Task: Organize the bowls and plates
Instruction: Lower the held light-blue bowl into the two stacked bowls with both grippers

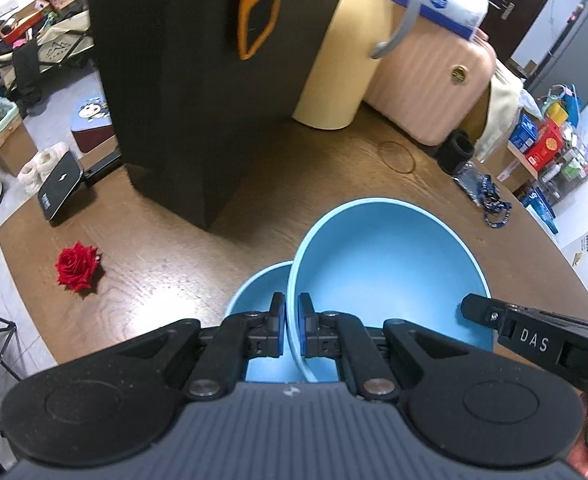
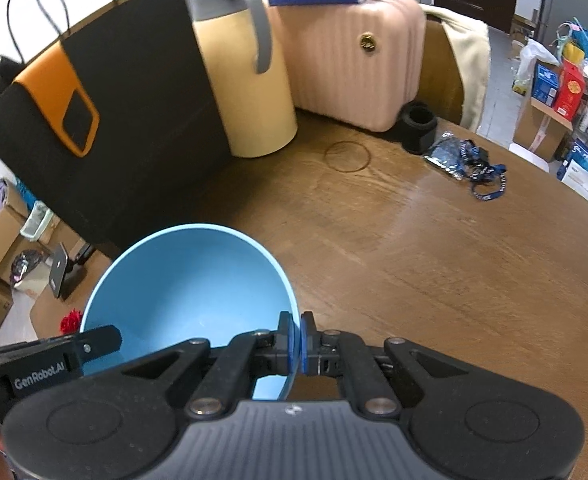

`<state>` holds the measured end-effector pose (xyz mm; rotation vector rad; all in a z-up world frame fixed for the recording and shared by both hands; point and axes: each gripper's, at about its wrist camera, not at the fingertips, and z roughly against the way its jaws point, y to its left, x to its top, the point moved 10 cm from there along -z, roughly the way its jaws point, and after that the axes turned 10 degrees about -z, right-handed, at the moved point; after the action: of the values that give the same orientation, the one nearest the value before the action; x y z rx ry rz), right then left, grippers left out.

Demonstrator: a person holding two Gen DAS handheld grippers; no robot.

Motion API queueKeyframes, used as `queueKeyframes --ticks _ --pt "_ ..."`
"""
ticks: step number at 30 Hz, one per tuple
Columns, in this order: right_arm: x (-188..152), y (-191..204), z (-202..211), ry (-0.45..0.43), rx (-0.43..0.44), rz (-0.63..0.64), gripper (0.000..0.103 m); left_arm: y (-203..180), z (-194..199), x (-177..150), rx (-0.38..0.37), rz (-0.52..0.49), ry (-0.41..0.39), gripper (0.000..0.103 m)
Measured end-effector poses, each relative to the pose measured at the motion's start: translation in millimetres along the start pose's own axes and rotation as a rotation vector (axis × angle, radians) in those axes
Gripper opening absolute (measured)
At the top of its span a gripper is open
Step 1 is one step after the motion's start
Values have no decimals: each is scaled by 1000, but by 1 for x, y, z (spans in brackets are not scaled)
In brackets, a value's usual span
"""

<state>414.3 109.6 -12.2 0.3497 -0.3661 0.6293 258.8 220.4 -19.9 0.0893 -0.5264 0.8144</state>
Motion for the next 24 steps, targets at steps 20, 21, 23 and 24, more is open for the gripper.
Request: queueKeyframes --ticks 20,21,23,24 --pt "-33 27 -41 37 -21 71 4 32 -29 -30 78 9 22 7" --pt "-34 27 -43 39 -20 71 4 32 -30 -31 83 5 21 7" --pt "-36 26 -46 40 -19 73 4 32 -32 -33 89 -4 19 7" --pt "-37 27 -47 37 -20 77 4 31 -33 -33 91 -9 18 7"
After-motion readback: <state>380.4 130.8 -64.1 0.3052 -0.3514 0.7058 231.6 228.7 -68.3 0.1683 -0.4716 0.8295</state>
